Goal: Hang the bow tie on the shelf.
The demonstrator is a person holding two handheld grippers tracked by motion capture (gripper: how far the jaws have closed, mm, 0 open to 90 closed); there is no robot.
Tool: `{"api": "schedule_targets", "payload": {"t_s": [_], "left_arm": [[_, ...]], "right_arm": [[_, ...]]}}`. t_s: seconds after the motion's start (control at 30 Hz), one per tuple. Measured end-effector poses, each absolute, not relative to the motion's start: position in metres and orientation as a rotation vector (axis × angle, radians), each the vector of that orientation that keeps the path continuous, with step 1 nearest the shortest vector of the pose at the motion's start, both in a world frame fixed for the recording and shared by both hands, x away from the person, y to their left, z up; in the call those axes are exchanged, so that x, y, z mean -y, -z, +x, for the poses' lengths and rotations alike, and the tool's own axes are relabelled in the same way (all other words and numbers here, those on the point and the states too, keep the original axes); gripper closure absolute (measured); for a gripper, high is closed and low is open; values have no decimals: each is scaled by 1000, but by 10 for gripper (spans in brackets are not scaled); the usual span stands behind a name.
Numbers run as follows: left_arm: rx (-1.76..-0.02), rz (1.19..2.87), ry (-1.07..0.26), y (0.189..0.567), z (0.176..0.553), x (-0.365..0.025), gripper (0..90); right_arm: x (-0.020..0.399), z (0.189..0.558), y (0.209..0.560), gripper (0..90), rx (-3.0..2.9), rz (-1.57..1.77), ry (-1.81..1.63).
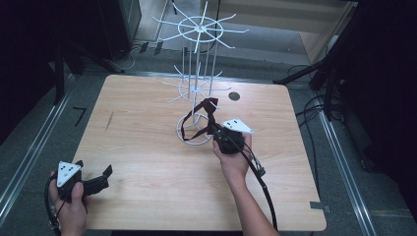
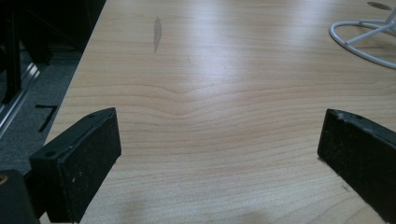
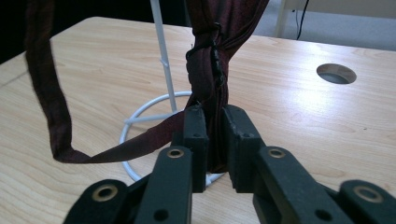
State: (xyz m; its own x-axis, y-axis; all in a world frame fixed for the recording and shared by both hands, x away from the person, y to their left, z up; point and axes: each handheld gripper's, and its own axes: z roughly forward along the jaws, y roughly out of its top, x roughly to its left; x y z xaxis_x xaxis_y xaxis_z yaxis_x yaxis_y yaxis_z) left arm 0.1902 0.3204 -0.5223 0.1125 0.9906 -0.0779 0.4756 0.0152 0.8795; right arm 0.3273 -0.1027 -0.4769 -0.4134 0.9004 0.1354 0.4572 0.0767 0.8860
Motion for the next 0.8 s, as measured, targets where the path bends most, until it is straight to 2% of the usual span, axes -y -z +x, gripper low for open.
{"api": "schedule_targets", "payload": {"t_s": [0.07,0.33,0.5,0.53,0.57,0.6,0.8], "left_arm": [[-1478,1579,-802,522,190,-320,1],[-1474,1580,-809,522,190,-320,1],[-1470,1582,-806,522,190,-320,1],[-1470,1584,-808,522,190,-320,1],[-1468,1588,-807,522,190,-320,1],[-1465,1589,-807,522,190,-320,1],[-1468,1586,-806,522,190,-320,1]], "right_arm": [[104,329,478,742,-1914,1358,-1326],[109,329,479,641,-1928,1357,-1374],[113,327,479,482,-1960,1336,-1420],[115,326,477,403,-1963,1320,-1412],[115,326,477,403,-1963,1320,-1412],[117,324,475,356,-1965,1318,-1417],[127,317,468,296,-1951,1300,-1442]]}}
